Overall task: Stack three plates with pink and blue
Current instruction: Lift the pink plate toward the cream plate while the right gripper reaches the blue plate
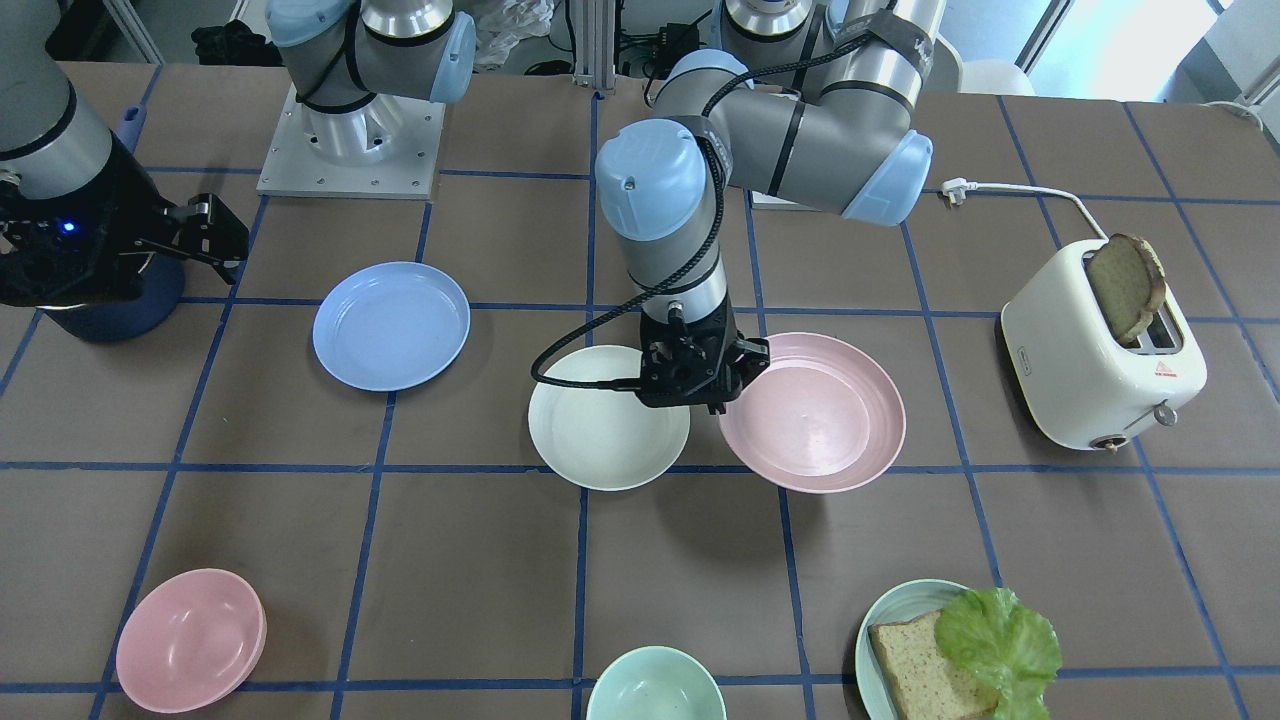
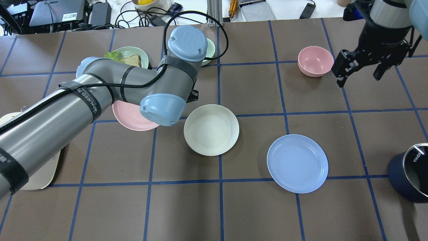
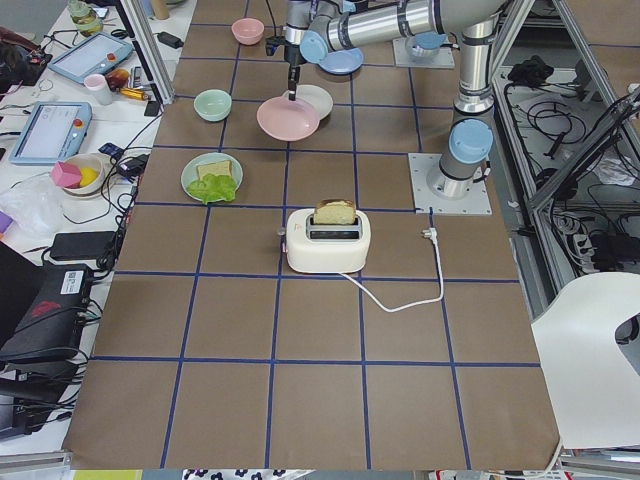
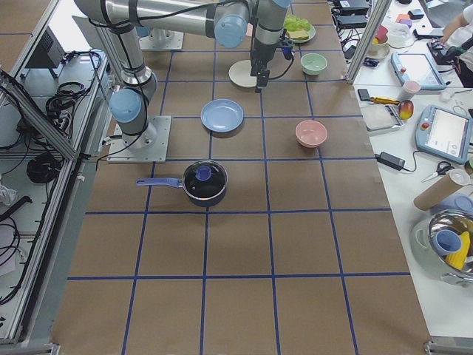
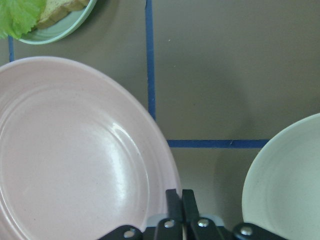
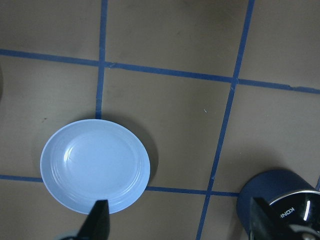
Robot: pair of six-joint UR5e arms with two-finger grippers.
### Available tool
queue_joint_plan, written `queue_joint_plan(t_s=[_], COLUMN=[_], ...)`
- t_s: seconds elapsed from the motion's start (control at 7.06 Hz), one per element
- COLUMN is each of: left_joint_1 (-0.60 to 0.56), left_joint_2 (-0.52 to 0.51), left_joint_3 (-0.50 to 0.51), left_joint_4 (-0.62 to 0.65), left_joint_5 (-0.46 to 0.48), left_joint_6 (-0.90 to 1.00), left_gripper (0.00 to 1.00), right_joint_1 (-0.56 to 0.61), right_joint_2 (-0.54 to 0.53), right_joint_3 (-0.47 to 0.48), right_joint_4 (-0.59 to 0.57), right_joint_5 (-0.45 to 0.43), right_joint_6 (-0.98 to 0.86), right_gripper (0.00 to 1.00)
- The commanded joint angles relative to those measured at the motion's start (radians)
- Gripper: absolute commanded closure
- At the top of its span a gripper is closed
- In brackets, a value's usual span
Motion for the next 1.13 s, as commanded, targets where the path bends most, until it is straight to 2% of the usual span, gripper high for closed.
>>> queue_joint_plan(t_s=[0.0,0.14,0.42,0.85,0.99], left_joint_1=[-0.082,-0.120,-0.202,-0.298,-0.311], left_joint_2=[-0.054,-0.082,-0.149,-0.272,-0.295], left_joint_3=[0.061,0.084,0.152,0.266,0.286], left_joint_4=[-0.028,-0.028,-0.064,-0.135,-0.143], left_joint_5=[0.000,-0.004,-0.007,-0.024,-0.026], left_joint_6=[-0.098,-0.162,-0.264,-0.345,-0.359], left_gripper=[1.00,1.00,1.00,1.00,1.00], right_joint_1=[-0.051,-0.058,-0.065,-0.157,-0.160], right_joint_2=[-0.060,-0.110,-0.198,-0.201,-0.198], right_joint_3=[0.192,0.319,0.568,0.803,0.811], right_joint_4=[-0.086,-0.203,-0.421,-0.676,-0.696], right_joint_5=[0.052,0.088,0.085,0.125,0.133], right_joint_6=[-0.017,-0.018,-0.032,-0.036,-0.035], right_gripper=[0.00,0.00,0.00,0.02,0.22])
